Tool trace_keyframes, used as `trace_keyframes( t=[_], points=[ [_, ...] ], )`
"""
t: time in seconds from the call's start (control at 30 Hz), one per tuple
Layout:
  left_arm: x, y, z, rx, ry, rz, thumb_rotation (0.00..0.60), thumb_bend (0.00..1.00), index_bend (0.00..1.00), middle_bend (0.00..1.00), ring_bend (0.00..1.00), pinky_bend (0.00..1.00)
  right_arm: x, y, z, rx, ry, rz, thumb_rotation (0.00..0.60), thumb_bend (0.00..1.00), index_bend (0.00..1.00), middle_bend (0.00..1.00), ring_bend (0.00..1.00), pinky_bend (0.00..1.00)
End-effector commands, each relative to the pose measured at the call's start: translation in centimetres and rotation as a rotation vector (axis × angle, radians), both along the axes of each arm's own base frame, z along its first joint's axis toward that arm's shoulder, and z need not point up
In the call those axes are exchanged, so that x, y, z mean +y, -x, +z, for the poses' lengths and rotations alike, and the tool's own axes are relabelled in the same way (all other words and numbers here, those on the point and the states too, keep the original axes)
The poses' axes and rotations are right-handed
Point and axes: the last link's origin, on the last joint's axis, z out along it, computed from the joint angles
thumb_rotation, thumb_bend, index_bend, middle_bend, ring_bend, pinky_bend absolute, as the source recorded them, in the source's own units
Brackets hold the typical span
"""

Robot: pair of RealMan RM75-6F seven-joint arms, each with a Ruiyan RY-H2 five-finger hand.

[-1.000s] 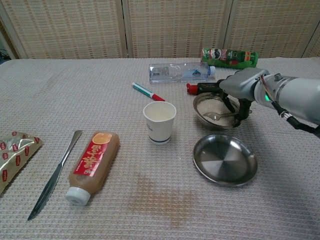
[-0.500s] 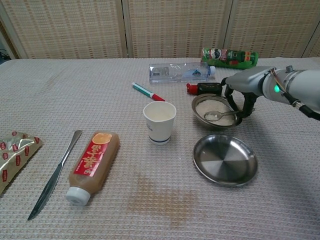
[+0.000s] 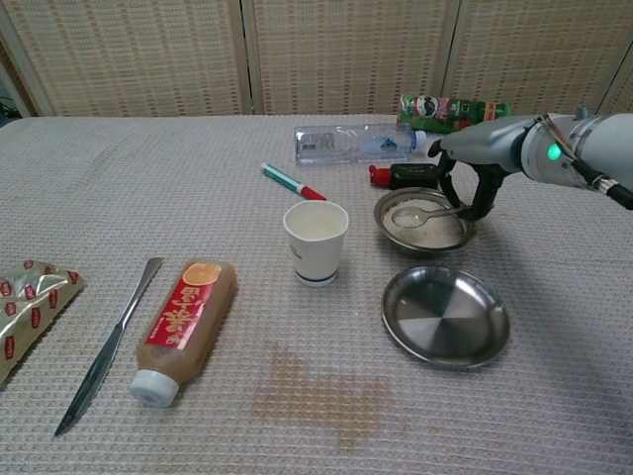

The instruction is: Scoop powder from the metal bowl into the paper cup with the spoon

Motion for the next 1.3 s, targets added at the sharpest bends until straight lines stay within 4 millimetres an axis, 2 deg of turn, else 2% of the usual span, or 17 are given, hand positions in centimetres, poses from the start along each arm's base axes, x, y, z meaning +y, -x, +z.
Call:
trace_keyframes(
  t=[0.03,0.37,0.73,1.0,1.3],
  points=[
    [0.0,0.0,0.0,-0.001,0.001,0.000,0.600,0.49,0.00,0.00,0.00,0.09,0.2,-0.9,0.5,-0.037,0.000,-0.004,0.600,0.33,0.62,0.00,0.00,0.00],
    [-0.1,-0.1,0.2,-0.015,0.000,-0.004,0.600,0.49,0.00,0.00,0.00,0.09,0.8,-5.0,0.1,-0.118,-0.050,0.016,0.600,0.33,0.62,0.00,0.00,0.00],
    [-0.1,0.0,0.6,-0.026,0.001,-0.008,0.600,0.49,0.00,0.00,0.00,0.09,1.5,-8.5,-2.3,-0.071,-0.063,0.088,0.600,0.33,0.62,0.00,0.00,0.00],
    [-0.2,0.1,0.8,-0.031,0.000,-0.010,0.600,0.49,0.00,0.00,0.00,0.09,2.0,-9.9,-2.8,-0.019,-0.032,0.156,0.600,0.33,0.62,0.00,0.00,0.00],
    [-0.4,0.0,0.8,-0.031,-0.002,-0.013,0.600,0.49,0.00,0.00,0.00,0.09,2.9,-10.2,-3.1,0.110,0.023,0.251,0.600,0.33,0.61,0.00,0.00,0.00]
  ],
)
